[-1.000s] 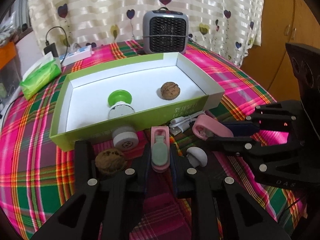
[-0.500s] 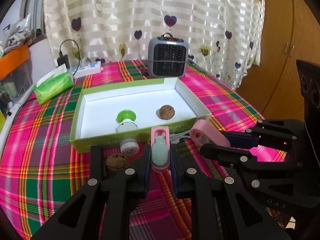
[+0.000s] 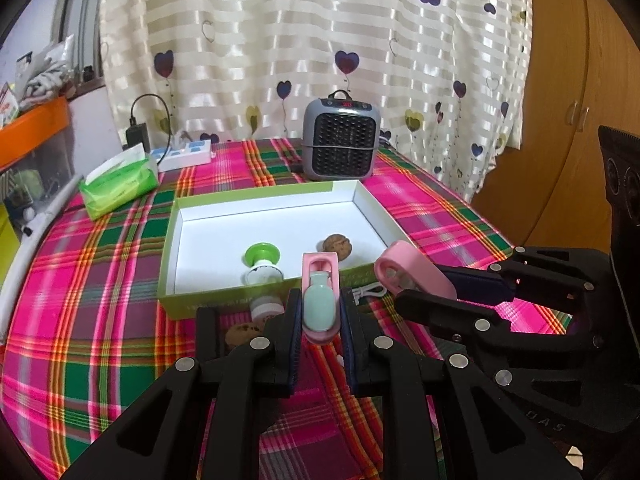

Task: Organize objects
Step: 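Carry both pink clips over the tray with left and right grippers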

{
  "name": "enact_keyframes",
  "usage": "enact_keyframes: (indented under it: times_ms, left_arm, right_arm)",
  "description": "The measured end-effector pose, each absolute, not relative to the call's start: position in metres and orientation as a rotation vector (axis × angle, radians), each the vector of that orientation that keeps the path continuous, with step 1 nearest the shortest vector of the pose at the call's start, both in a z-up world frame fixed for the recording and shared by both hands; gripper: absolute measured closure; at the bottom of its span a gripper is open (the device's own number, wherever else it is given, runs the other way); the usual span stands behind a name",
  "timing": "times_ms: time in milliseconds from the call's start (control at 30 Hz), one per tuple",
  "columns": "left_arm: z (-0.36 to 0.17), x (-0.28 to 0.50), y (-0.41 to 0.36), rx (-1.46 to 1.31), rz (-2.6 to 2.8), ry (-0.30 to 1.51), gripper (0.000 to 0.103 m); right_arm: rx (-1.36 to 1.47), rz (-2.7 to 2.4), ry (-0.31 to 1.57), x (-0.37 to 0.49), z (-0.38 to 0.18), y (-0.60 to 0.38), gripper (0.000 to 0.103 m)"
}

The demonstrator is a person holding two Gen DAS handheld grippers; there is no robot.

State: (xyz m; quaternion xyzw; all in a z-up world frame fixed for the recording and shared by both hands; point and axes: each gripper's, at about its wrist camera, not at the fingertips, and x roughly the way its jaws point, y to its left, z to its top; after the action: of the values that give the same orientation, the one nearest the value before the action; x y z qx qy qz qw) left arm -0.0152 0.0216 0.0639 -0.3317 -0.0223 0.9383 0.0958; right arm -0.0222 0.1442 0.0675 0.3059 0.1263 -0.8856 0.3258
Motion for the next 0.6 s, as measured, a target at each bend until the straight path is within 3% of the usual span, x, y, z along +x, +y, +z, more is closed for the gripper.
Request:
enact_keyframes:
  times_ms: [600]
  left_arm:
    - [0.063, -0.047, 0.01, -1.01, 2.816, -0.073, 0.088]
  right_arm:
    - [0.808, -2.337, 0.35, -0.054, 0.067, 0.137, 0.084]
